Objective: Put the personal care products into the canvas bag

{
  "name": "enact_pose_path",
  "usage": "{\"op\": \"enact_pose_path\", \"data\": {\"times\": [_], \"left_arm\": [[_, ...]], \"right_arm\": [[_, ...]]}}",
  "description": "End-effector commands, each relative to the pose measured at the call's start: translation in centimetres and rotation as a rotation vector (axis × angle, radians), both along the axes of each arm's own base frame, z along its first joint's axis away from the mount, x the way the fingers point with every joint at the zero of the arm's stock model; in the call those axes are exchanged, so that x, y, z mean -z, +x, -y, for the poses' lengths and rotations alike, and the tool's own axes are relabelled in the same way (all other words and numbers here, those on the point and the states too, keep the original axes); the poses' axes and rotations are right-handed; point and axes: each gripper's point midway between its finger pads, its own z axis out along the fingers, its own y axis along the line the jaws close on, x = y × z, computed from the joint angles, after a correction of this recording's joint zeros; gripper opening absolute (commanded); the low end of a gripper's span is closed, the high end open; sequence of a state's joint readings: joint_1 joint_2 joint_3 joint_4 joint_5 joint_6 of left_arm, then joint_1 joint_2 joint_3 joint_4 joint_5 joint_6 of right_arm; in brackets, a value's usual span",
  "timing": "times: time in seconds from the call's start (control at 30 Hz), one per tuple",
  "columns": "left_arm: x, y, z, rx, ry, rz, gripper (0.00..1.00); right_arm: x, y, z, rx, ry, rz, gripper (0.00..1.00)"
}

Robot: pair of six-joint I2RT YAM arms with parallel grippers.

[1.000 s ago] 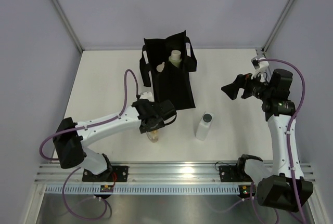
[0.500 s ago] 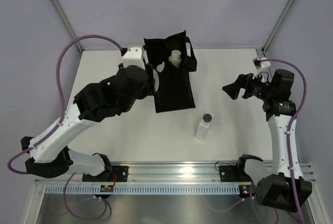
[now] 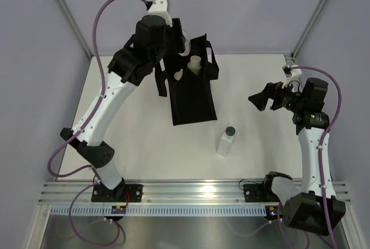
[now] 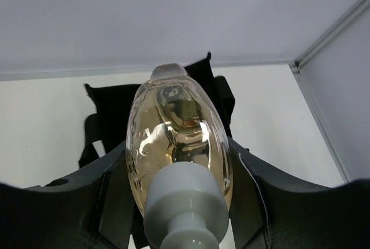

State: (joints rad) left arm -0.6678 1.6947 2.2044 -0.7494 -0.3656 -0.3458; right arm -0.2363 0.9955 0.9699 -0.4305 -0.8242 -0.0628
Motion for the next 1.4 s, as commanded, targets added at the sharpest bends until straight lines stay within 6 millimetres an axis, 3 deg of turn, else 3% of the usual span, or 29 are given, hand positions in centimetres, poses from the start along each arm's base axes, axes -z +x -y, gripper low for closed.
{"op": "enact_pose_path", "data": {"times": [0.0,0.37,0.53,0.57,0.63,0.7,0.73,0.8,1.0,1.1,1.13,1.17,1.37], "left_arm": [[-6.2,-0.9,2.9,0.195,-0.142,0.187,0.00],[2.6,2.4,2.6,0.254,0.017,0.049,0.00],[4.6,2.4,4.5,0.413,0.038,0.007,0.00],[6.1,2.3,5.2,0.459,0.053,-0.033,0.00],[6.2,2.5,5.3,0.510,0.081,-0.029,0.00],[8.2,2.7,5.5,0.565,0.138,-0.064,0.03],[8.2,2.7,5.6,0.581,0.154,-0.061,0.04],[10.1,2.8,5.5,0.610,0.222,-0.092,0.10],[15.0,3.3,4.5,0.599,0.324,-0.174,0.10],[17.2,3.6,4.6,0.596,0.332,-0.207,0.25],[17.6,3.7,4.6,0.593,0.329,-0.213,0.44],[17.9,4.1,4.6,0.580,0.331,-0.214,0.53],[16.7,4.9,5.5,0.578,0.293,-0.176,0.74]], "right_arm": [[-0.8,0.4,0.2,-0.003,-0.006,0.043,1.00],[-0.4,0.5,0.3,-0.005,-0.003,0.033,0.99],[-0.2,0.6,0.4,-0.002,-0.005,0.029,0.99],[-0.2,0.7,0.4,-0.002,-0.004,0.028,0.99],[-0.2,0.7,0.5,0.000,-0.005,0.027,0.99],[-0.1,0.7,0.5,0.001,-0.005,0.027,1.00],[-0.1,0.7,0.5,0.003,-0.005,0.027,0.99],[0.0,0.7,0.6,0.003,-0.003,0.023,0.99],[0.1,0.8,0.8,0.008,-0.004,0.021,1.00],[0.2,0.9,0.8,0.006,-0.005,0.018,0.99],[0.2,0.8,0.8,0.006,-0.006,0.019,0.99],[0.2,0.8,0.8,0.007,-0.007,0.018,1.00],[0.4,0.6,0.5,-0.019,-0.006,0.021,1.00]]}}
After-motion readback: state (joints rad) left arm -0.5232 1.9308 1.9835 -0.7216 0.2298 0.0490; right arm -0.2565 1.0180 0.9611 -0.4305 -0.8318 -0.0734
